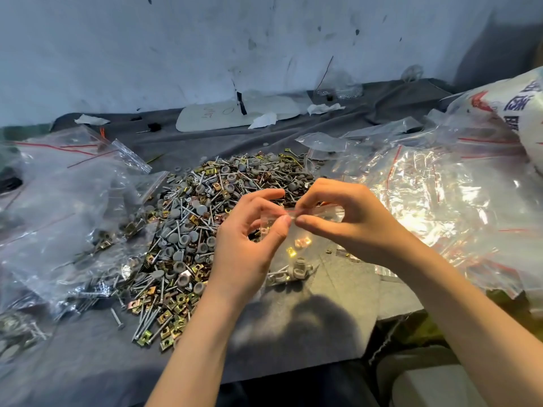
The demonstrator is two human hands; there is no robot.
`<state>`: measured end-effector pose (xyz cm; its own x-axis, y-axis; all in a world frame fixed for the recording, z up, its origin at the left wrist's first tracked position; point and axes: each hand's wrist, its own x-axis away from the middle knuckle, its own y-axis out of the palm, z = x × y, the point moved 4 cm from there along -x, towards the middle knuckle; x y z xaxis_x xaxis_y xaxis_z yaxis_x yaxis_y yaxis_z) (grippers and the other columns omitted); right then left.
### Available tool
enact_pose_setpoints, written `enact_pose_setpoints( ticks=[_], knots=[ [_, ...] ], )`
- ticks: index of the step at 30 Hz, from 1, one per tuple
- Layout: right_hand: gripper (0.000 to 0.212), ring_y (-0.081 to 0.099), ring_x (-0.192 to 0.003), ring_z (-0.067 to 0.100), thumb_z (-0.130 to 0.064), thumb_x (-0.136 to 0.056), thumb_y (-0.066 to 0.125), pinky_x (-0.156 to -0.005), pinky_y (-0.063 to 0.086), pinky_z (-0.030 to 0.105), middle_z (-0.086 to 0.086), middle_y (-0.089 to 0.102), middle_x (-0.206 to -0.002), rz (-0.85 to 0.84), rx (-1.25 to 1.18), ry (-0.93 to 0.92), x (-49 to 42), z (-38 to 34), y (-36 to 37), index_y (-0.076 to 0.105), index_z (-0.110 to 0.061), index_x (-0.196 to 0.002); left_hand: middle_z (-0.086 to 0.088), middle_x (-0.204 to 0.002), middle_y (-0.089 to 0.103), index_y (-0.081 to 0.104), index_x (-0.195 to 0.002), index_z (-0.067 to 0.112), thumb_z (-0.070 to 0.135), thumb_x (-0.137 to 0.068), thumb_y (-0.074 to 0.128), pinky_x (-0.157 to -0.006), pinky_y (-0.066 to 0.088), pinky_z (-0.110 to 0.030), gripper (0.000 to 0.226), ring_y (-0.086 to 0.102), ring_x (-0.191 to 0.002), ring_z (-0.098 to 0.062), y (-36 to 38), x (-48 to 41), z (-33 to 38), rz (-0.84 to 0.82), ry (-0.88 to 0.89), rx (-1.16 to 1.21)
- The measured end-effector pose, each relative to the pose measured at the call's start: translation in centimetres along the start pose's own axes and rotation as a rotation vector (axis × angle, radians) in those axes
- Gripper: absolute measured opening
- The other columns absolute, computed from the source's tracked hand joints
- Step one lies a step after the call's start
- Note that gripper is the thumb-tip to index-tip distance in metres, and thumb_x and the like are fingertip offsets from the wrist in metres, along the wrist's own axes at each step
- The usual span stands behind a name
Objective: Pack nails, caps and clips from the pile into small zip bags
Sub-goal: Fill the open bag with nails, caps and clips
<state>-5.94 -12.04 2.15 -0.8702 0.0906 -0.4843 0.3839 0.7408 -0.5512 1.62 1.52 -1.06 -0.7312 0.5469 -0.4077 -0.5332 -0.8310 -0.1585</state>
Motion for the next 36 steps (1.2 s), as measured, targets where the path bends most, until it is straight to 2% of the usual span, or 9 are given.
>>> enact_pose_setpoints(
  ticks=[5, 10, 14, 19, 24, 28, 30, 33, 36],
  knots=[
    [0.005, 0.058, -0.075, 0.009, -0.009, -0.081, 0.073, -0.07, 0.045, 0.021, -0.005, 0.061, -0.078, 0.009, 0.018, -0.033, 0.0, -0.3, 0.2, 0.07, -0.005, -0.083, 0.01, -0.119, 0.061, 0.065, -0.079, 0.02, 0.026, -0.08, 0.067, -0.089, 0.055, -0.028, 0.007, 0.066, -0.1, -0.012, 0.1, 0.1, 0.4, 0.009, 0.057, -0.083],
    [0.01, 0.061, -0.076, 0.01, -0.014, -0.08, 0.073, -0.071, 0.049, 0.025, -0.002, 0.064, -0.08, 0.001, -0.007, -0.011, 0.1, -0.1, 0.2, 0.07, -0.006, -0.085, 0.013, -0.12, 0.058, 0.063, -0.081, 0.021, 0.046, -0.077, 0.059, -0.09, 0.055, -0.035, 0.026, 0.064, -0.101, -0.005, 0.1, 0.1, 0.5, -0.016, 0.073, -0.156],
    [0.016, 0.058, -0.071, 0.005, -0.024, -0.076, 0.072, -0.067, 0.045, 0.017, -0.003, 0.064, -0.075, 0.031, -0.059, 0.025, 0.3, 0.3, -0.2, 0.069, -0.009, -0.078, 0.014, -0.12, 0.058, 0.06, -0.078, 0.02, 0.035, -0.081, 0.063, -0.094, 0.052, -0.044, 0.015, 0.063, -0.105, -0.013, -0.5, 0.1, 0.1, -0.007, 0.073, -0.163],
    [0.017, 0.055, -0.063, 0.002, -0.029, -0.071, 0.073, -0.062, 0.044, 0.017, -0.011, 0.062, -0.065, 0.047, -0.097, 0.039, 0.8, 1.2, -0.2, 0.067, -0.013, -0.071, 0.022, -0.116, 0.058, 0.058, -0.073, 0.016, 0.023, -0.081, 0.066, -0.09, 0.05, -0.025, 0.013, 0.063, -0.103, -0.005, -0.9, 0.3, -0.4, -0.061, 0.041, -0.154],
    [0.011, 0.057, -0.062, 0.008, -0.026, -0.067, 0.077, -0.06, 0.047, 0.022, -0.008, 0.065, -0.065, 0.053, -0.298, 0.106, 1.1, 2.3, -0.6, 0.068, -0.019, -0.07, 0.017, -0.117, 0.06, 0.061, -0.068, 0.023, 0.022, -0.078, 0.069, -0.092, 0.053, -0.038, 0.013, 0.065, -0.102, -0.011, -1.7, 0.2, -0.5, -0.042, -0.011, -0.008],
    [0.009, 0.06, -0.066, 0.007, -0.023, -0.069, 0.076, -0.065, 0.048, 0.018, -0.009, 0.067, -0.069, 0.067, -0.335, 0.096, 1.4, 2.6, -1.0, 0.068, -0.02, -0.072, 0.019, -0.12, 0.061, 0.068, -0.071, 0.012, 0.031, -0.076, 0.075, -0.093, 0.053, -0.039, 0.021, 0.066, -0.103, -0.012, -2.6, 0.2, -0.7, -0.038, -0.064, 0.036],
    [0.009, 0.06, -0.067, 0.006, -0.024, -0.07, 0.075, -0.066, 0.048, 0.018, -0.011, 0.067, -0.07, 0.074, -0.324, 0.091, 1.5, 2.6, -1.0, 0.067, -0.021, -0.073, 0.015, -0.121, 0.064, 0.07, -0.071, 0.012, 0.027, -0.077, 0.076, -0.093, 0.052, -0.042, 0.018, 0.066, -0.106, -0.013, -2.7, 0.3, -0.6, -0.046, -0.072, 0.053],
    [0.008, 0.06, -0.07, 0.006, -0.024, -0.072, 0.073, -0.067, 0.049, 0.018, -0.01, 0.066, -0.072, 0.077, -0.373, 0.117, 1.4, 2.5, -0.8, 0.068, -0.02, -0.076, 0.011, -0.116, 0.069, 0.072, -0.065, 0.021, 0.028, -0.075, 0.077, -0.09, 0.053, -0.034, 0.013, 0.066, -0.107, -0.012, -2.5, 0.4, -0.2, -0.043, -0.059, 0.084],
    [0.007, 0.059, -0.07, 0.008, -0.023, -0.072, 0.072, -0.065, 0.048, 0.018, -0.008, 0.065, -0.072, 0.049, -0.399, 0.137, 1.4, 2.3, -0.2, 0.069, -0.02, -0.078, 0.009, -0.116, 0.069, 0.07, -0.068, 0.013, 0.021, -0.073, 0.071, -0.086, 0.056, -0.029, 0.01, 0.067, -0.107, -0.013, -2.3, 0.4, -0.2, -0.045, -0.093, 0.127]
  ],
)
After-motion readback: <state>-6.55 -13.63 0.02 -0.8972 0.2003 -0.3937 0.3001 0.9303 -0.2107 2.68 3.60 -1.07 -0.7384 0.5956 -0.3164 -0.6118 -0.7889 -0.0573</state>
